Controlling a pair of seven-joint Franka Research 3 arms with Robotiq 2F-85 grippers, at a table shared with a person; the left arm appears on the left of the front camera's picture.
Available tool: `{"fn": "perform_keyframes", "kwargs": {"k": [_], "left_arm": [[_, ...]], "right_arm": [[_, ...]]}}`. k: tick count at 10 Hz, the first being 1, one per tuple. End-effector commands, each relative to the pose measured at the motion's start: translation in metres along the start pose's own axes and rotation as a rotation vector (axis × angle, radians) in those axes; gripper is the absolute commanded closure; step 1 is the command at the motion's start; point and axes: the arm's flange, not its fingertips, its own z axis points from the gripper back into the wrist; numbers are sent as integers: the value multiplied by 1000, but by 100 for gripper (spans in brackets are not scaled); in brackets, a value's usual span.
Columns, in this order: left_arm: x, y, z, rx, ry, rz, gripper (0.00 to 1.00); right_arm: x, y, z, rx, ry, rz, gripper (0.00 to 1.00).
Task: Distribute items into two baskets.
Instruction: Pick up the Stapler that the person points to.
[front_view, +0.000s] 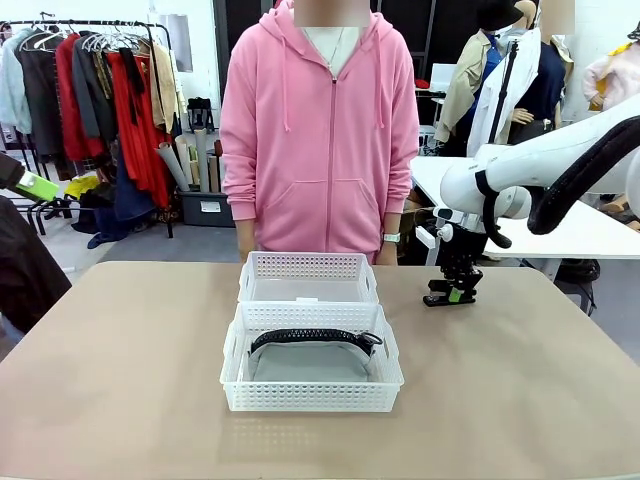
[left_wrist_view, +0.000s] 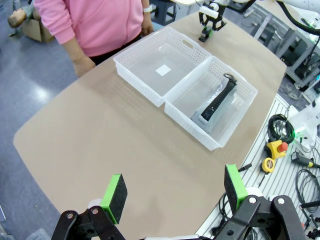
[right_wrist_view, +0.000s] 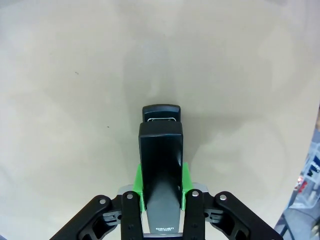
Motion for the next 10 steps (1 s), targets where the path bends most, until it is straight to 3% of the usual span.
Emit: {"fn": "perform_keyframes", "kwargs": {"k": [1, 4, 8, 10], "left_arm": [[0, 0, 0, -11, -13, 0, 0], [0, 0, 0, -11, -13, 0, 0], [0, 0, 0, -11, -13, 0, 0], [0, 0, 0, -11, -13, 0, 0]], "right_arm": [[5, -5, 1, 20, 21, -22, 100], [10, -4, 9, 56, 6, -104, 100], [27, 29, 74, 150, -66, -488, 100], [30, 63, 103, 122, -61, -556, 100]]}}
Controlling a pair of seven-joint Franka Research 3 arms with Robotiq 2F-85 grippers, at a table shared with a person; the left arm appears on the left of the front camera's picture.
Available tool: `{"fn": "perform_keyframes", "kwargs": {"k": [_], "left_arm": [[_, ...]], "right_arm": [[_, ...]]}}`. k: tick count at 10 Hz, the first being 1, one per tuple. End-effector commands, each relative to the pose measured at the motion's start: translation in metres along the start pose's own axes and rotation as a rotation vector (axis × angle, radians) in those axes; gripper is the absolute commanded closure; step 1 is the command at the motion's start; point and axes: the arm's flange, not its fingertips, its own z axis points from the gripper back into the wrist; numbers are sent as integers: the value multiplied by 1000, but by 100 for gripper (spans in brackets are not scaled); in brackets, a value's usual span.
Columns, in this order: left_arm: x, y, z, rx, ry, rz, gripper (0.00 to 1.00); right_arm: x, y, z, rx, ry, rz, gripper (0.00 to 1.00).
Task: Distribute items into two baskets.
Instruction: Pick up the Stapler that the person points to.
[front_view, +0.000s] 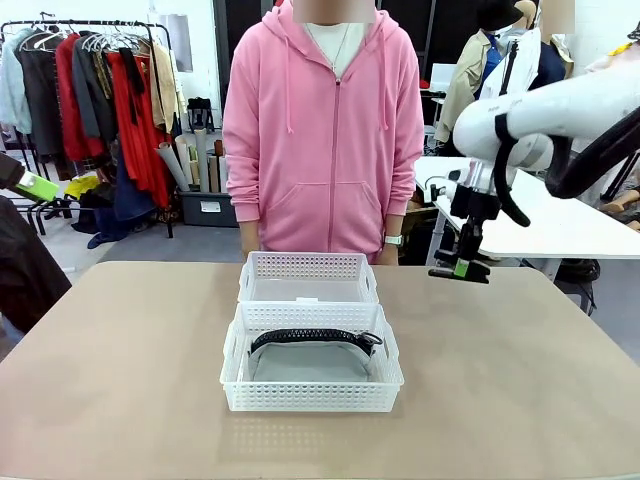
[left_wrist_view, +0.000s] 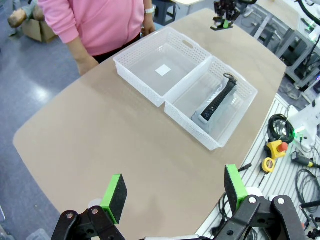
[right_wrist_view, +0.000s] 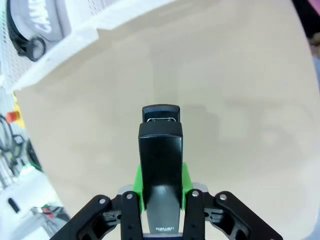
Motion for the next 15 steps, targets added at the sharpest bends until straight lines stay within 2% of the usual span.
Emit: {"fn": "perform_keyframes", "kwargs": {"k": [1, 4, 8, 12, 13, 15], "left_arm": [[1, 0, 0, -10, -14, 0, 0], [1, 0, 0, -10, -14, 0, 0], [1, 0, 0, -10, -14, 0, 0], [1, 0, 0, -10, -14, 0, 0], [1, 0, 0, -10, -14, 0, 0], [1, 0, 0, -10, -14, 0, 0]], "right_arm": [[-16, 38, 15, -46, -26, -68, 100], [-36, 90, 54, -158, -21, -168, 100], [-45, 138, 88, -200, -50, -173, 100], [-47, 162, 96, -185, -34, -152, 100], [-46, 161, 95, -169, -20, -97, 100], [-45, 153, 99, -186, -41, -131, 100]]}}
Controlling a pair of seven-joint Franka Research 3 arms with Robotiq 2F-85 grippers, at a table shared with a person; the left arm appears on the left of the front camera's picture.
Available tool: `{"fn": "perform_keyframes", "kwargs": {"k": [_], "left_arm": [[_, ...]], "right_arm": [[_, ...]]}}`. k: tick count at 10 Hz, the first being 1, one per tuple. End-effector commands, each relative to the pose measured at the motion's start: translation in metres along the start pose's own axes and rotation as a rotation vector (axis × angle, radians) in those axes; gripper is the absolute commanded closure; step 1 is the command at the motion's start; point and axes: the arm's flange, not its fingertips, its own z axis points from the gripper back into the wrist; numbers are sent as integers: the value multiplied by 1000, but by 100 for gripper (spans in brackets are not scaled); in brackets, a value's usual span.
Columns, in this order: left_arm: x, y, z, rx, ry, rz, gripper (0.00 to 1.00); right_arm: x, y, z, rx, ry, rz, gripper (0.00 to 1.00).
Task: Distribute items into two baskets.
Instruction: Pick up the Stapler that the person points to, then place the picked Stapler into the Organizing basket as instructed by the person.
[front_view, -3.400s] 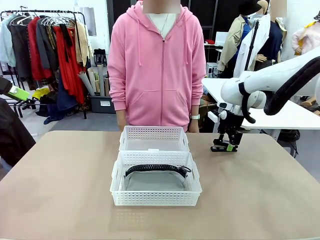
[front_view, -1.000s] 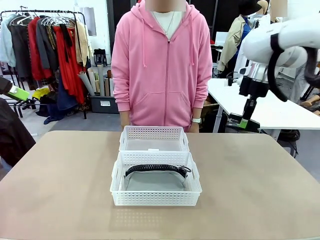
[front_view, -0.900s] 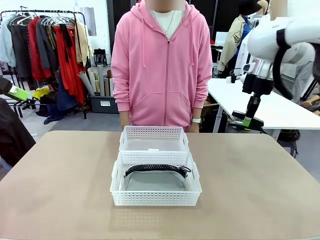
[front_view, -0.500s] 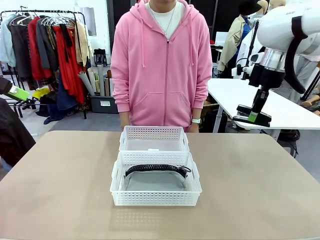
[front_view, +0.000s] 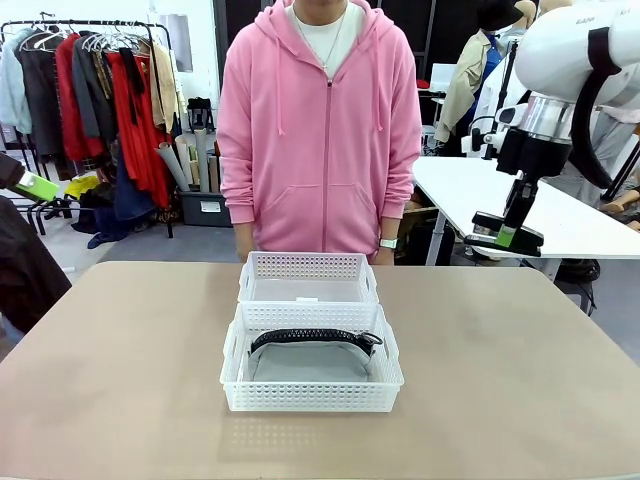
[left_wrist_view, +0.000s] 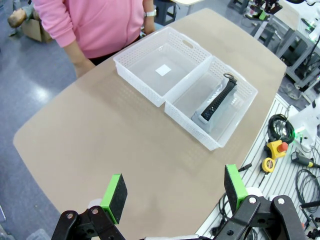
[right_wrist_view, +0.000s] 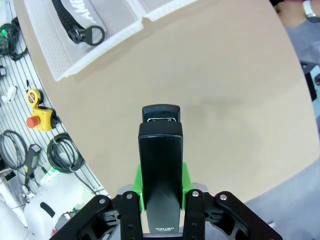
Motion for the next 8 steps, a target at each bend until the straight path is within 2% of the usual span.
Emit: {"fn": "perform_keyframes", "kwargs": {"k": [1, 8], "left_arm": [[0, 0, 0, -11, -13, 0, 0], [0, 0, 0, -11, -13, 0, 0]], "right_arm": [[-1, -3, 3, -12, -7, -8, 100], [-1, -3, 3, -12, -7, -8, 100]]}}
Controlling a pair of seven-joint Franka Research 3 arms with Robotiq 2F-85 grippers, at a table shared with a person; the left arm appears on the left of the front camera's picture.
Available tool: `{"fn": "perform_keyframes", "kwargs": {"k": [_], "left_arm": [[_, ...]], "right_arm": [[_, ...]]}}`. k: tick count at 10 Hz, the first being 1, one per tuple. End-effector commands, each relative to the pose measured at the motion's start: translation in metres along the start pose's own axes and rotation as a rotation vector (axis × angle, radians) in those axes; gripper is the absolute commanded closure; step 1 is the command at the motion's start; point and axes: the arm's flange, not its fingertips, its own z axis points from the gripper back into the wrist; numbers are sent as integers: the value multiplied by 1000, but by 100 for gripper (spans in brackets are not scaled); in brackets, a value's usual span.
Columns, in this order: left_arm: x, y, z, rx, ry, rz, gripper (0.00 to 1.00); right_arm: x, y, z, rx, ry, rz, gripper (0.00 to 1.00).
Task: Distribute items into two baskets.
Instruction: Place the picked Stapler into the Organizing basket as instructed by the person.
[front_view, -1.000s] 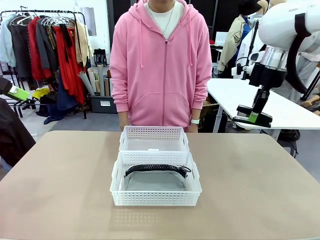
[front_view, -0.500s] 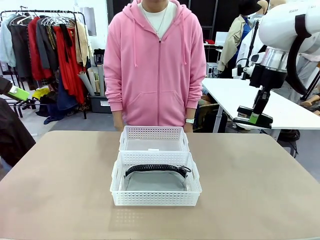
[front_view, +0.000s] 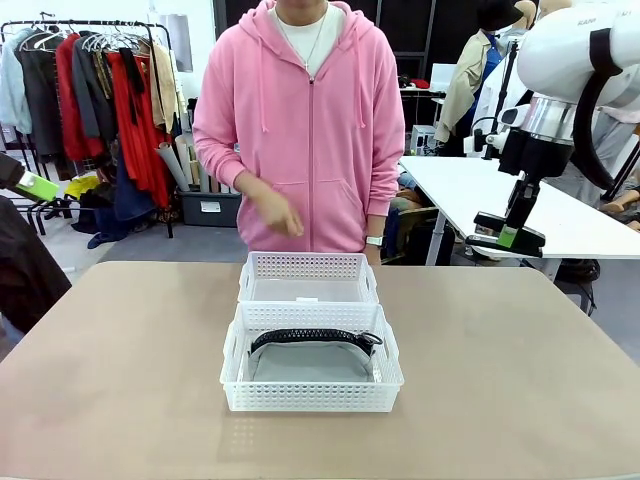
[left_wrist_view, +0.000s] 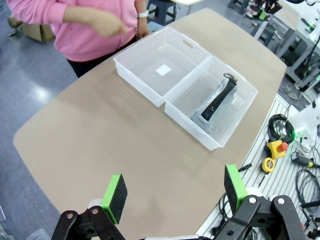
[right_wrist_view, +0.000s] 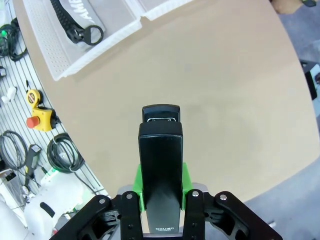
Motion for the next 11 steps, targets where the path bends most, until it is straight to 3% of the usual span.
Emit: {"fn": "perform_keyframes", "kwargs": {"k": [1, 11], "left_arm": [[0, 0, 0, -11, -13, 0, 0], [0, 0, 0, -11, -13, 0, 0]], "right_arm": [[1, -1, 3, -13, -5, -3, 100], [0, 0, 0, 0, 0, 0, 100]]}}
